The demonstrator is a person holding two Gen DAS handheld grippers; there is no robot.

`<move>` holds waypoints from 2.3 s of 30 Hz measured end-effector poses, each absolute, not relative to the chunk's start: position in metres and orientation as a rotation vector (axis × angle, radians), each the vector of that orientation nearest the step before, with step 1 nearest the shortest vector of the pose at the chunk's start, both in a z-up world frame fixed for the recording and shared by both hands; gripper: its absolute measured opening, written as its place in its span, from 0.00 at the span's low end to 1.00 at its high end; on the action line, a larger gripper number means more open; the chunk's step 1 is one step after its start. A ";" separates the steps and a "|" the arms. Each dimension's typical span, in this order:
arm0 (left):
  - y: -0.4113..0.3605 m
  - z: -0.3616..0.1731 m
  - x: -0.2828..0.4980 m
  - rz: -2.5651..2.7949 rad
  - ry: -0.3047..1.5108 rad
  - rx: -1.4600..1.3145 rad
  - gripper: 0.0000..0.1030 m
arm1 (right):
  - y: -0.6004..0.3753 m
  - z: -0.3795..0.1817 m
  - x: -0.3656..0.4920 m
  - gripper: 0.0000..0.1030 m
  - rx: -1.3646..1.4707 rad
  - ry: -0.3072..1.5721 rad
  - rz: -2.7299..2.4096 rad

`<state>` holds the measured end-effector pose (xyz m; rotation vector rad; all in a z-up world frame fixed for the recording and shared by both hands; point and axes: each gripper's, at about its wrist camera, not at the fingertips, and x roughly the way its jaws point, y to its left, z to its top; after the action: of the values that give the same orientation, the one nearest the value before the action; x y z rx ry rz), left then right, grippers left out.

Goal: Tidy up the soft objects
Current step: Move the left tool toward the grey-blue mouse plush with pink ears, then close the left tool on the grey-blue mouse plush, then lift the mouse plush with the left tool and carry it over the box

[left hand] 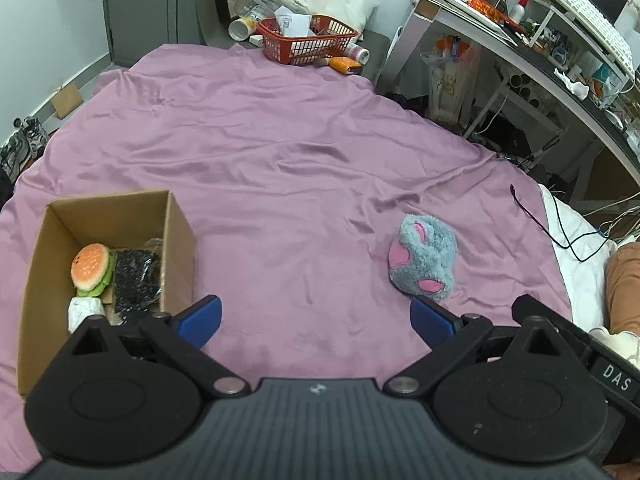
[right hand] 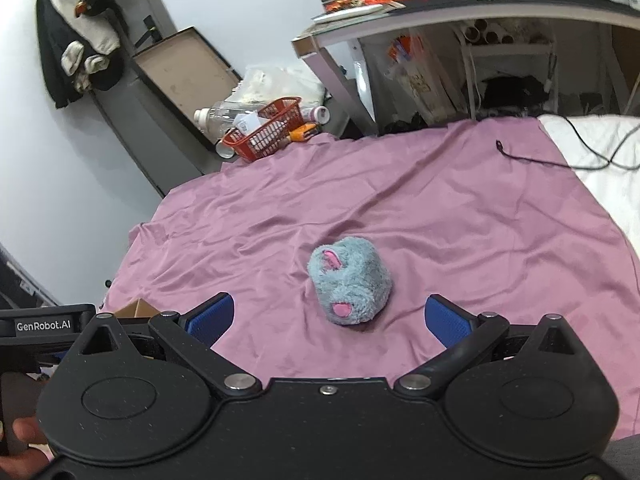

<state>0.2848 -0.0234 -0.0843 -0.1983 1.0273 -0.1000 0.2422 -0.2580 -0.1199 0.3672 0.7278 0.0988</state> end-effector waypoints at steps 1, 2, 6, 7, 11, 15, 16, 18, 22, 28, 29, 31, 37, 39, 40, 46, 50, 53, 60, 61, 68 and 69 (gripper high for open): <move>-0.026 -0.085 0.287 -0.105 1.024 -0.198 0.97 | -0.260 -0.122 0.244 0.99 0.380 0.732 0.096; -0.028 -0.086 0.289 -0.108 1.022 -0.198 0.96 | -0.262 -0.124 0.246 0.98 0.389 0.735 0.098; -0.038 -0.093 0.301 -0.128 1.019 -0.211 0.95 | -0.267 -0.133 0.257 0.87 0.420 0.747 0.099; -0.040 -0.094 0.304 -0.133 1.019 -0.213 0.94 | -0.268 -0.135 0.260 0.83 0.429 0.751 0.099; -0.053 -0.101 0.316 -0.160 1.012 -0.210 0.93 | -0.272 -0.144 0.271 0.76 0.459 0.768 0.095; -0.065 -0.111 0.330 -0.180 1.026 -0.214 0.87 | -0.279 -0.150 0.281 0.72 0.488 0.768 0.071; -0.068 -0.114 0.335 -0.185 1.030 -0.216 0.84 | -0.281 -0.152 0.283 0.70 0.500 0.769 0.065; -0.072 -0.119 0.342 -0.199 1.037 -0.226 0.79 | -0.285 -0.156 0.289 0.68 0.521 0.770 0.057; -0.083 -0.130 0.357 -0.223 1.057 -0.245 0.63 | -0.290 -0.165 0.300 0.62 0.535 0.778 0.043; -0.099 -0.145 0.376 -0.257 1.088 -0.258 0.46 | -0.296 -0.179 0.316 0.54 0.571 0.797 0.045; -0.101 -0.148 0.379 -0.261 1.094 -0.258 0.44 | -0.297 -0.181 0.318 0.53 0.577 0.802 0.046; -0.104 -0.154 0.386 -0.268 1.106 -0.266 0.41 | -0.299 -0.187 0.323 0.50 0.595 0.815 0.049; -0.112 -0.172 0.401 -0.286 1.139 -0.296 0.33 | -0.304 -0.202 0.336 0.46 0.650 0.841 0.058; -0.116 -0.178 0.406 -0.286 1.152 -0.290 0.32 | -0.304 -0.206 0.341 0.43 0.654 0.850 0.061; -0.117 -0.181 0.408 -0.291 1.160 -0.296 0.31 | -0.304 -0.208 0.342 0.41 0.655 0.853 0.062; -0.127 -0.194 0.413 -0.287 1.171 -0.292 0.27 | -0.306 -0.219 0.350 0.28 0.675 0.884 0.056; -0.129 -0.196 0.413 -0.282 1.162 -0.277 0.22 | -0.305 -0.222 0.352 0.26 0.669 0.894 0.057; -0.128 -0.196 0.412 -0.275 1.164 -0.288 0.17 | -0.302 -0.221 0.352 0.08 0.666 0.886 0.087; -0.124 -0.185 0.400 -0.275 1.152 -0.295 0.13 | -0.301 -0.211 0.344 0.01 0.633 0.869 0.104; -0.125 -0.183 0.398 -0.275 1.149 -0.297 0.12 | -0.301 -0.210 0.342 0.01 0.634 0.868 0.105; -0.124 -0.161 0.379 -0.279 1.119 -0.286 0.12 | -0.302 -0.197 0.329 0.00 0.622 0.852 0.110; -0.123 -0.159 0.377 -0.279 1.118 -0.291 0.12 | -0.302 -0.194 0.326 0.00 0.621 0.849 0.113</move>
<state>0.3765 -0.1231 -0.1586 -0.2909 1.1184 -0.2791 0.3263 -0.3015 -0.1941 0.6210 0.8486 0.1132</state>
